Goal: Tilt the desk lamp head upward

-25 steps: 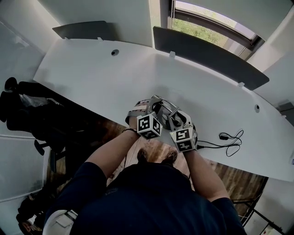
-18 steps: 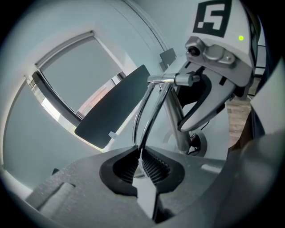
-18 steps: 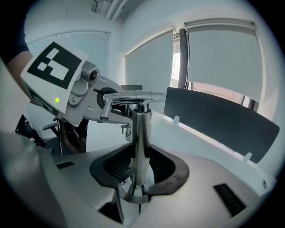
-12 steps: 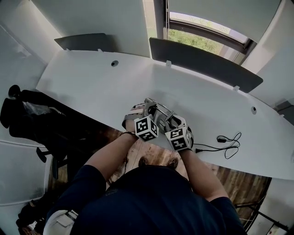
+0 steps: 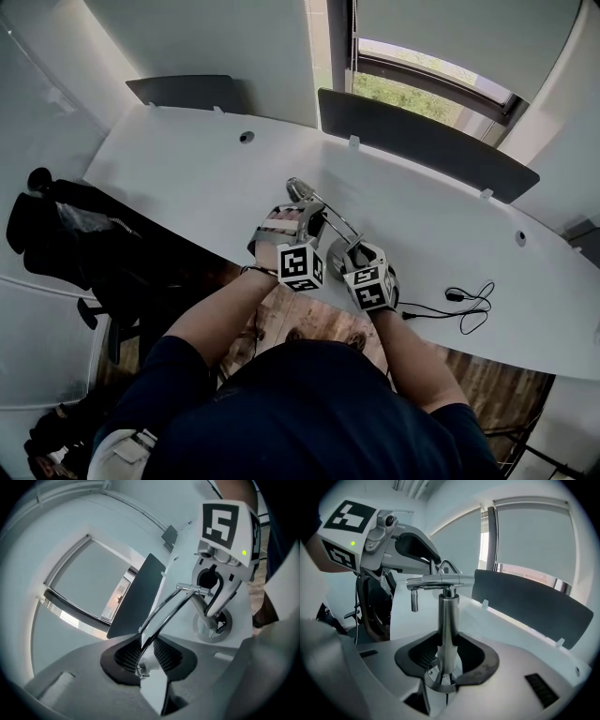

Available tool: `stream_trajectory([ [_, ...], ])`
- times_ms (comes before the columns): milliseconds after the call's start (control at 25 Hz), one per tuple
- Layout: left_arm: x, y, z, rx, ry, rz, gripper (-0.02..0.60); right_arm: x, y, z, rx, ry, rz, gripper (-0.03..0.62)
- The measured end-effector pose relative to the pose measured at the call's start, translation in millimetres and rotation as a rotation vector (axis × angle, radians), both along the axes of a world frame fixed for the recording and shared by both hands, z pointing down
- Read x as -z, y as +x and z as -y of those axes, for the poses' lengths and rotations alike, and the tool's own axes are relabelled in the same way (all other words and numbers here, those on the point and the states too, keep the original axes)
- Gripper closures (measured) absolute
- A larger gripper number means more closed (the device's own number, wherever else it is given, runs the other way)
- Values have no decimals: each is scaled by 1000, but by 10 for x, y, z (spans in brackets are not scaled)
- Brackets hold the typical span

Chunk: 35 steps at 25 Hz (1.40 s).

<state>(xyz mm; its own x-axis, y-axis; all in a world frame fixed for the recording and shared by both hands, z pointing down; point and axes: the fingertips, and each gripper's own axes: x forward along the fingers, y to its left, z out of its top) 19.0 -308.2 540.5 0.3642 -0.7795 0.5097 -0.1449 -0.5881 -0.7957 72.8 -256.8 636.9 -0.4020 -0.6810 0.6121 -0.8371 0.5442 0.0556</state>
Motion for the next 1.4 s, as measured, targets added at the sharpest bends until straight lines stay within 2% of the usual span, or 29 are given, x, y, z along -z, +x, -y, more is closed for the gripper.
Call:
stream_trajectory([
  [240,246,60,-64,-80,85,73,485,-1,-16,2,3,-11,-23,456],
  [720,527,229,-266,-181,211,236,463,-51,-38,-10,1,1,-69,453],
  [1160,527,232,-293,-205,238,252,459,-54,-48,0,15,-3,-81,444],
  [1320,543,229,-290,-216,262,237,459,5,-42,-10,64,47,-120,434],
  [1400,499,183,-308,-217,246,243,459,81,-41,-24,63,86,-135,431],
])
